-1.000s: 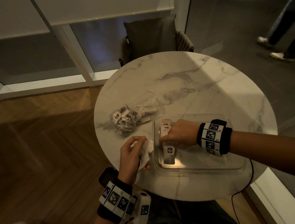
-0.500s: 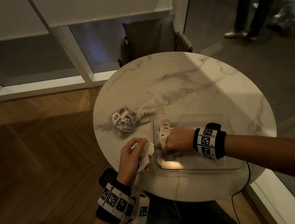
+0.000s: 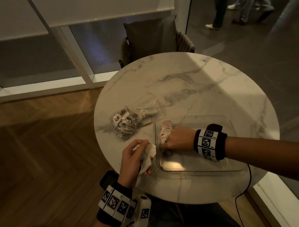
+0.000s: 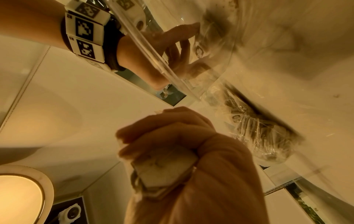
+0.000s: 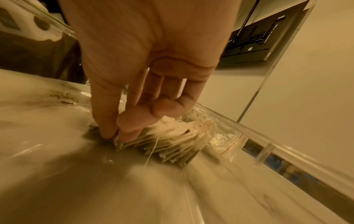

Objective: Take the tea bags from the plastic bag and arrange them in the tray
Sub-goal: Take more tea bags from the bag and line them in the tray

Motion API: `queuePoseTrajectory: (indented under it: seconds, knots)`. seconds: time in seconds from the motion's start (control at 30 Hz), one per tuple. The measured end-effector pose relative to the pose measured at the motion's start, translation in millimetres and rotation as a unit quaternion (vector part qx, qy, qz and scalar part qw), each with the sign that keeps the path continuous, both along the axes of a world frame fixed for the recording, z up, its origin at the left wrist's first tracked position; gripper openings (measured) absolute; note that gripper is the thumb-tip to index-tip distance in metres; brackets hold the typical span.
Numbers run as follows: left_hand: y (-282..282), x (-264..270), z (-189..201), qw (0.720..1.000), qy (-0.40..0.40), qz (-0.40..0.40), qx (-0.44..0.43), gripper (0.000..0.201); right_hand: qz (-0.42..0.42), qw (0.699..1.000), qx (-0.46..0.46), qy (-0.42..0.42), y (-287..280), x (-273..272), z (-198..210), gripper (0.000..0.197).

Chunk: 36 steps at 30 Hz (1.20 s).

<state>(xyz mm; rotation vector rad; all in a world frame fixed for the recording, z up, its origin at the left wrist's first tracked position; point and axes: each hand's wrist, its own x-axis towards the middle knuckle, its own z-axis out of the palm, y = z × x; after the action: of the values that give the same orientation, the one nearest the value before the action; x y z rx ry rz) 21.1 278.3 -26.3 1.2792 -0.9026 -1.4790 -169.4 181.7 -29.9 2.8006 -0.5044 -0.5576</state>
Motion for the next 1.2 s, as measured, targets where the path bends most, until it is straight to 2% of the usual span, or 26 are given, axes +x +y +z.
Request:
queuePoseTrajectory:
  seconds: [0.13,0.33,0.5,0.67,0.87,1.03,1.17,1.2]
  knots:
    - [0,1,0,1.000,0.004,0.001,-0.006,0.027,0.005,1.000,-0.023,-0.015,0,0,3,0.023]
    - [0,1,-1,1.000,0.002,0.001,-0.010,0.027,-0.005,0.999,0.002,-0.040,0,-1,-2,0.035]
    - [-1,0,0,1.000,0.001,0.003,-0.015,0.026,-0.008,0.997,-0.012,-0.075,3,0,16,0.044]
    - [-1,-1,2,1.000,0.002,0.004,-0.009,0.026,-0.044,0.998,-0.011,-0.048,5,2,26,0.045]
    - [-2,-2,3,1.000,0.000,-0.002,-0.003,0.027,-0.045,0.998,-0.022,-0.032,1,5,27,0.038]
    - [-1,-2,4,1.000,-0.001,-0.005,-0.006,0.027,-0.027,0.999,-0.015,-0.027,1,7,28,0.041]
    - [0,-1,3,1.000,0.001,-0.001,0.000,0.024,-0.019,0.997,0.012,-0.080,3,2,19,0.034]
    - [0,-1,4,1.000,0.004,-0.001,0.001,0.024,-0.049,0.995,0.027,-0.079,3,-2,19,0.034]
